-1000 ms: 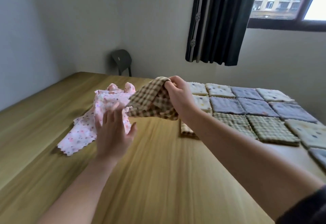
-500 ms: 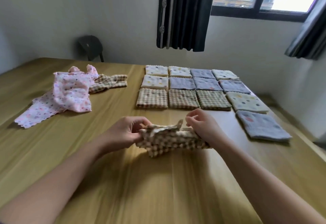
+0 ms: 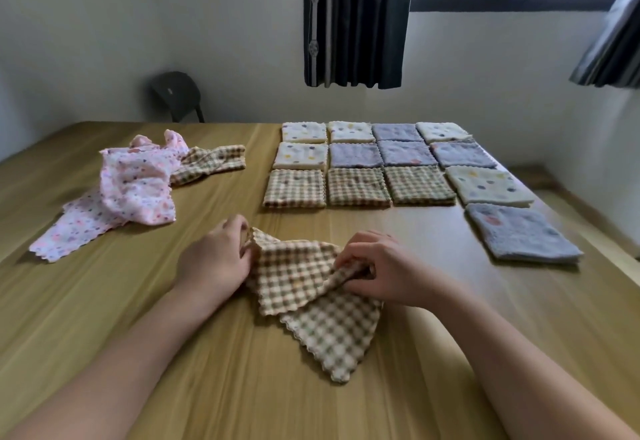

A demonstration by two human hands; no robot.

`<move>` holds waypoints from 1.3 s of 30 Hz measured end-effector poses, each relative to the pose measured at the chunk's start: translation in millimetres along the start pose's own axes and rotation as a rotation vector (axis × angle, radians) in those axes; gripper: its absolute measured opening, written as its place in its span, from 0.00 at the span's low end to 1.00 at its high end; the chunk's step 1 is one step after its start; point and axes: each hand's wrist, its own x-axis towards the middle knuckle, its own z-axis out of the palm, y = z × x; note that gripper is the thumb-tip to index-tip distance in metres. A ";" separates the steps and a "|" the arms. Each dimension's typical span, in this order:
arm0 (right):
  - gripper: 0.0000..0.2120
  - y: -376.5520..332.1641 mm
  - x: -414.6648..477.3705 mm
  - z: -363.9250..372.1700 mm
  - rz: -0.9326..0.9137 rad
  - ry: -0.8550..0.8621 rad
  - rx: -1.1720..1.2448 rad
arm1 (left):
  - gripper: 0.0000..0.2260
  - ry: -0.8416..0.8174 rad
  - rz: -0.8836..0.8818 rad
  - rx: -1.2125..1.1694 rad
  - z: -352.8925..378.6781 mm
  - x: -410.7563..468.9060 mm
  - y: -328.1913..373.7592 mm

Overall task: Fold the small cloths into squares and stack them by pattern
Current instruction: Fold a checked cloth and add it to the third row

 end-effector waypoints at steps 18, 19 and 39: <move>0.18 4.6 -3.7 -7.3 0.210 0.683 -0.178 | 0.06 0.074 -0.144 -0.514 -0.1 1.5 17.0; 0.16 1.1 -4.4 -6.4 0.162 0.670 -0.179 | 0.11 0.182 -0.054 -0.377 0.0 -2.1 16.6; 0.39 -39.3 -38.7 22.3 0.043 -0.361 -0.389 | 0.24 -0.331 0.302 0.018 -6.7 -41.2 28.0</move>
